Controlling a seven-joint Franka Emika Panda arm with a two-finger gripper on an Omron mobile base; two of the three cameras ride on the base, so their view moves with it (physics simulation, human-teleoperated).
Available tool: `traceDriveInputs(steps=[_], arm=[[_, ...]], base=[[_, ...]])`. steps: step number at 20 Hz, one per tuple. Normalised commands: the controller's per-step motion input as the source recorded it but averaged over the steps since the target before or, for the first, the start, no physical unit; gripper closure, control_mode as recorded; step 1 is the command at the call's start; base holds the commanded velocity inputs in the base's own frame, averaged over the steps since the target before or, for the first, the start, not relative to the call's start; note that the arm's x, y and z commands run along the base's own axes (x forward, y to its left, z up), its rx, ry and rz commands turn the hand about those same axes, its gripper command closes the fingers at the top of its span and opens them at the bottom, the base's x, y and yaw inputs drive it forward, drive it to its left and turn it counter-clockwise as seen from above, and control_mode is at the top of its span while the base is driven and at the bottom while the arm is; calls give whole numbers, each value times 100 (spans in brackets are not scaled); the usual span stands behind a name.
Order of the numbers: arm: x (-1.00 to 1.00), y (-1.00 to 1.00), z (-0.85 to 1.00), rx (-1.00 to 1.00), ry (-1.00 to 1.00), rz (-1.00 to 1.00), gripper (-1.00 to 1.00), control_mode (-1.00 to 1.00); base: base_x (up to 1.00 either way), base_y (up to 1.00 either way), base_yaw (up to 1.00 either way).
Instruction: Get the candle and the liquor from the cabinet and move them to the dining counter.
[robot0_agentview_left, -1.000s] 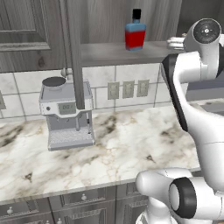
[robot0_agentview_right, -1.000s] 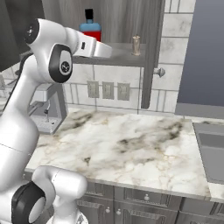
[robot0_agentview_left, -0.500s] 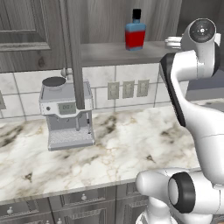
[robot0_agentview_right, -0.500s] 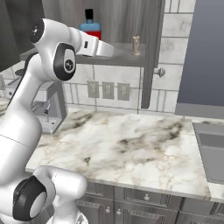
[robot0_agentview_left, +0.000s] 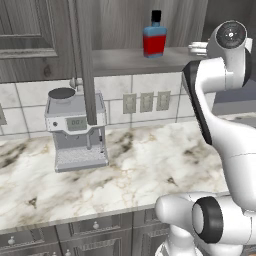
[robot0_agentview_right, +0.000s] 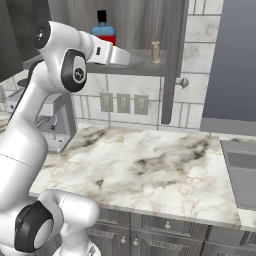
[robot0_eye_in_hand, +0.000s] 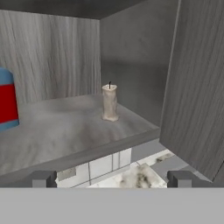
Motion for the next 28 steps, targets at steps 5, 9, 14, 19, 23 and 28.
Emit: traceDriveInputs(steps=[5, 9, 14, 19, 23, 28], arm=[[0, -6, 0, 0, 0, 0, -100, -100], [1, -13, 0, 0, 0, 0, -100, -100], [3, -9, 0, 0, 0, 0, -100, -100], [12, -12, 0, 0, 0, 0, -100, -100], [19, -15, 0, 0, 0, 0, -100, -100], [29, -9, 0, 0, 0, 0, -100, -100]], base=[[0, 0, 0], [0, 0, 0], [0, 0, 0], [0, 0, 0], [0, 0, 0], [0, 0, 0]])
